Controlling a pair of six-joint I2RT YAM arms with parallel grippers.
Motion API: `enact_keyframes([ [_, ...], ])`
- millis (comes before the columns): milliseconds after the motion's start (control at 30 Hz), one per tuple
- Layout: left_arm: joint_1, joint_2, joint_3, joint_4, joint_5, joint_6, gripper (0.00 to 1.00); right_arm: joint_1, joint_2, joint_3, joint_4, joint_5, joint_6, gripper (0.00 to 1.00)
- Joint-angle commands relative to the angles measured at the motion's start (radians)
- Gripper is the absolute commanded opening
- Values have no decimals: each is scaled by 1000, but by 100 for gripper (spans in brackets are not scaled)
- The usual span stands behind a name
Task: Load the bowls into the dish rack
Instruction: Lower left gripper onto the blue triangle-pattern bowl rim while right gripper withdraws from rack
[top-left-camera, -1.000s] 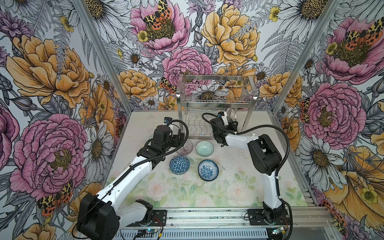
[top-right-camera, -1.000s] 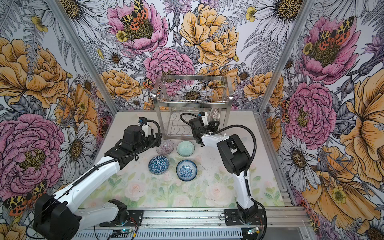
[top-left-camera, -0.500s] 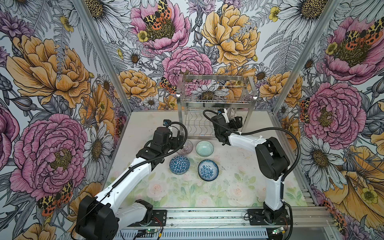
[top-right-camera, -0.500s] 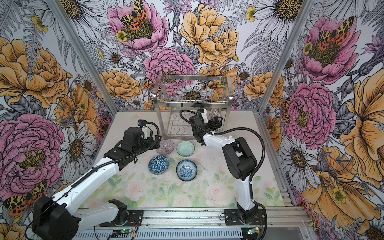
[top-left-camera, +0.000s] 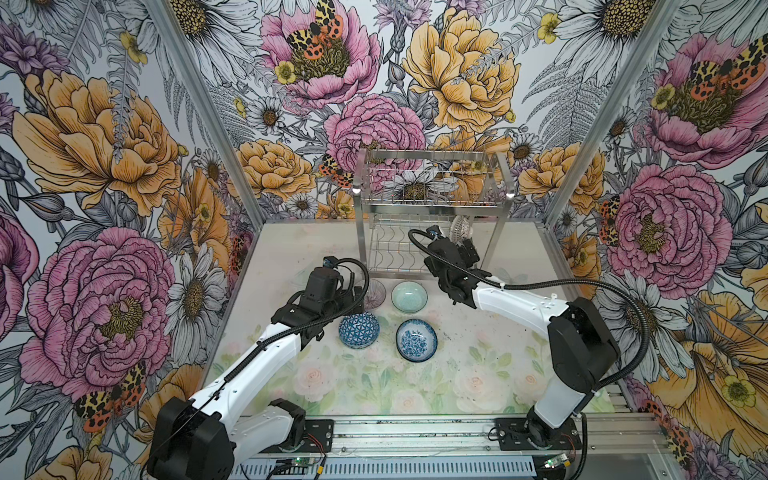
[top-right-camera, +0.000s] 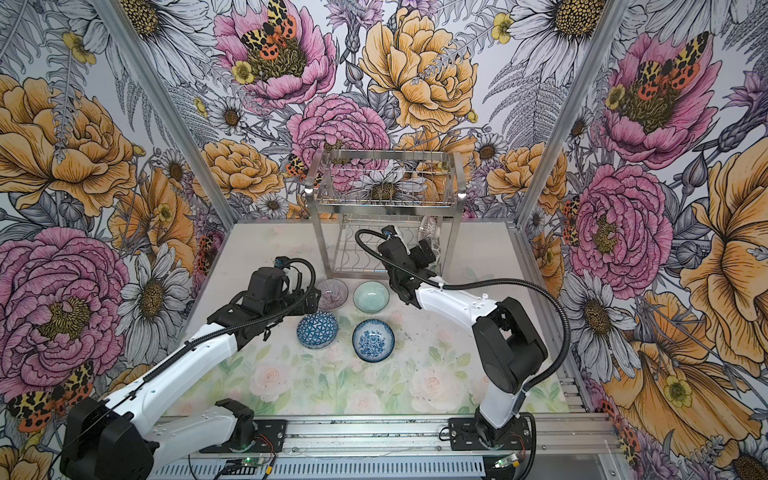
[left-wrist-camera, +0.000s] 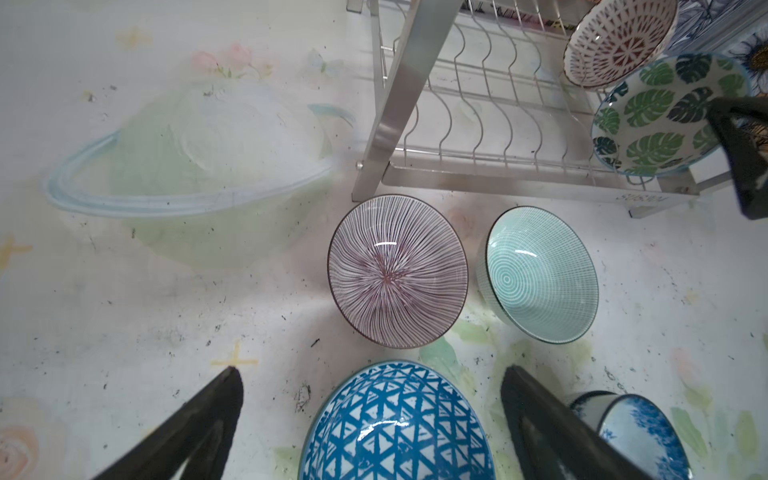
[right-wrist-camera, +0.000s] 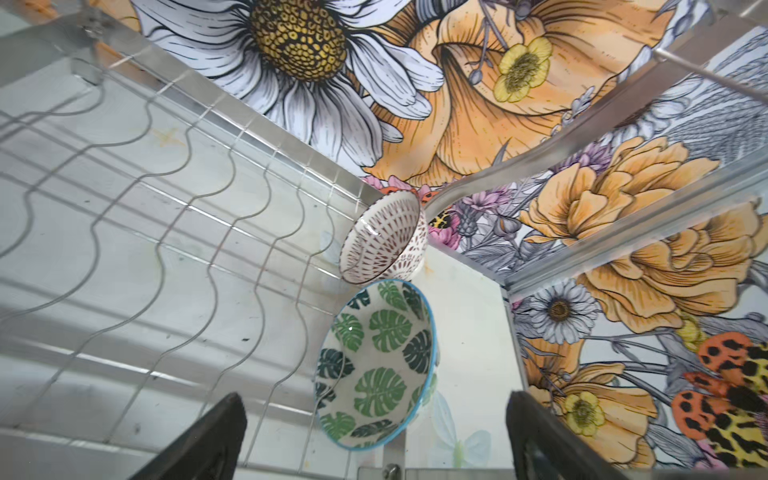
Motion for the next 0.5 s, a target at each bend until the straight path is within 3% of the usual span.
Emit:
enact_keyframes([
  [0, 2, -30, -41, -32, 39, -59, 99, 4, -92, -43, -26, -165, 91, 100],
  [133, -21, -36, -74, -45, 12, -85, 99, 3, -172, -95, -47, -221, 138, 100],
  [300, -57, -36, -92, -74, -34, -108, 98, 3, -239, -145, -65, -209, 156, 100],
  [467, -73, -24, -111, -78, -56, -126, 91, 1, -258, -161, -69, -196, 155, 100],
])
